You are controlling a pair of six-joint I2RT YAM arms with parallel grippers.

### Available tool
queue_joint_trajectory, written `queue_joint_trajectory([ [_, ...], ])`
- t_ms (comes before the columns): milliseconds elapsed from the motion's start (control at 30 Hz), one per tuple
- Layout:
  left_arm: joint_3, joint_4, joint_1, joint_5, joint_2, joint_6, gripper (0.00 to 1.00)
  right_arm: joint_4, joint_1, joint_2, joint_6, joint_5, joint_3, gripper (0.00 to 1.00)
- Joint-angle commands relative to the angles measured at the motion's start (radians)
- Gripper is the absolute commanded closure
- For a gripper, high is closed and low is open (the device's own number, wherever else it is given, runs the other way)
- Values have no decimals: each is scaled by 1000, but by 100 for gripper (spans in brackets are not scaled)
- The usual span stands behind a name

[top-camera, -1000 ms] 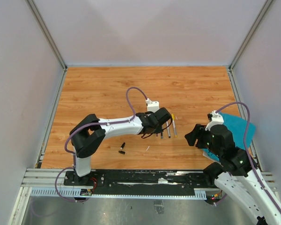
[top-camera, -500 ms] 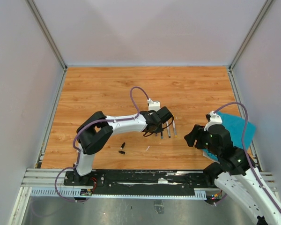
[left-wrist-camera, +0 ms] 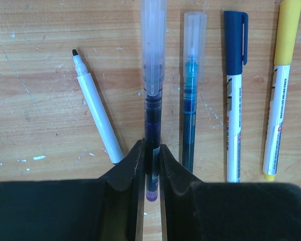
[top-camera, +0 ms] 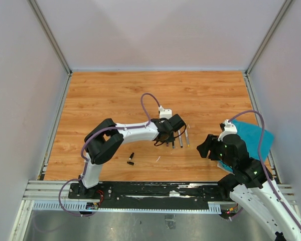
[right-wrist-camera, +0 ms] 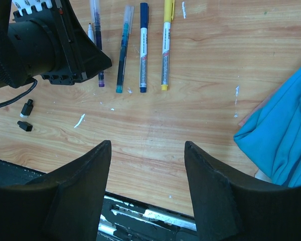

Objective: Insert the pens into the pen caps
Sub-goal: Place the pen at the center of the board.

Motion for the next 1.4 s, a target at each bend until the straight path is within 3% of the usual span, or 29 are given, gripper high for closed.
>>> queue_joint_trajectory([
  [0, 7, -1, 6, 0, 12, -5, 81, 12, -11, -8, -13, -13, -11, 39],
  [233, -23, 14, 6, 5, -2, -20, 74, 12, -10, -21, -11, -10, -12, 39],
  [800, -22, 1, 6, 1, -50, 11, 71, 13, -9, -23, -9, -11, -10, 39],
  [1067, 16, -32, 4, -81, -205, 92, 69, 13, -10, -22, -13, -9, -6, 38],
  [1367, -150, 58, 4, -43, -439, 248, 67, 60, -9, 45, -92, -137, 9, 37],
])
